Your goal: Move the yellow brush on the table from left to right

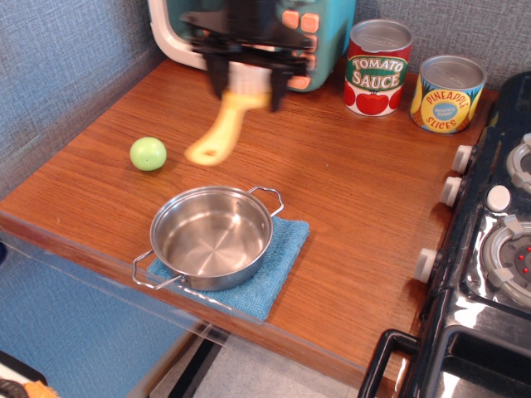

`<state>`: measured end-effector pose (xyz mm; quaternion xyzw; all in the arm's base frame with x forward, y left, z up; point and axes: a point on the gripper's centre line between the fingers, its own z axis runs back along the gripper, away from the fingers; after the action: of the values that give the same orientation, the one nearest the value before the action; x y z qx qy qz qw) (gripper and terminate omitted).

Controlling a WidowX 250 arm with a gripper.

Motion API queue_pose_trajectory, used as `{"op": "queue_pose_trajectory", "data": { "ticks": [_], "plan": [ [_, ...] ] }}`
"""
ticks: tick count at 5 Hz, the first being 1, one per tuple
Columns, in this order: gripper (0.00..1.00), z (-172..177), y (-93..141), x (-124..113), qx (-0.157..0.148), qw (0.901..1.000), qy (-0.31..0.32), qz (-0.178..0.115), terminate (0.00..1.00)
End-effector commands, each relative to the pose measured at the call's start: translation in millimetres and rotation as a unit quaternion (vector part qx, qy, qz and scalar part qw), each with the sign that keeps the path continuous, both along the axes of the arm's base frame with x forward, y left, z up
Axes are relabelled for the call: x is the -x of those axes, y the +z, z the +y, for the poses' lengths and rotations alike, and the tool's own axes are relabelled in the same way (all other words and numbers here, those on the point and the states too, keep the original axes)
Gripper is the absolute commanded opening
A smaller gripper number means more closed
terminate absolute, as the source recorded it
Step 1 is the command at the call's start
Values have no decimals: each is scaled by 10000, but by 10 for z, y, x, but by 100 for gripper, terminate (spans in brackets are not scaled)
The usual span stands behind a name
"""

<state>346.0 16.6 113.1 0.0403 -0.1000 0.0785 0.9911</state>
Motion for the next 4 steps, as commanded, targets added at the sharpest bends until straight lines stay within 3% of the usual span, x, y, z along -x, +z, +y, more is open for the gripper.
{"op": "queue_pose_trajectory", "data": {
  "ticks": [1,2,3,4],
  "plan": [
    [0,-701,144,-404,-27,9971,545,-538,0],
    [0,-807,-9,-576,19,9967,715,-394,0],
    [0,-760,-284,-629,-103,9956,912,-202,0],
    [0,-654,-565,-609,-16,9940,1098,13,0]
  ]
}}
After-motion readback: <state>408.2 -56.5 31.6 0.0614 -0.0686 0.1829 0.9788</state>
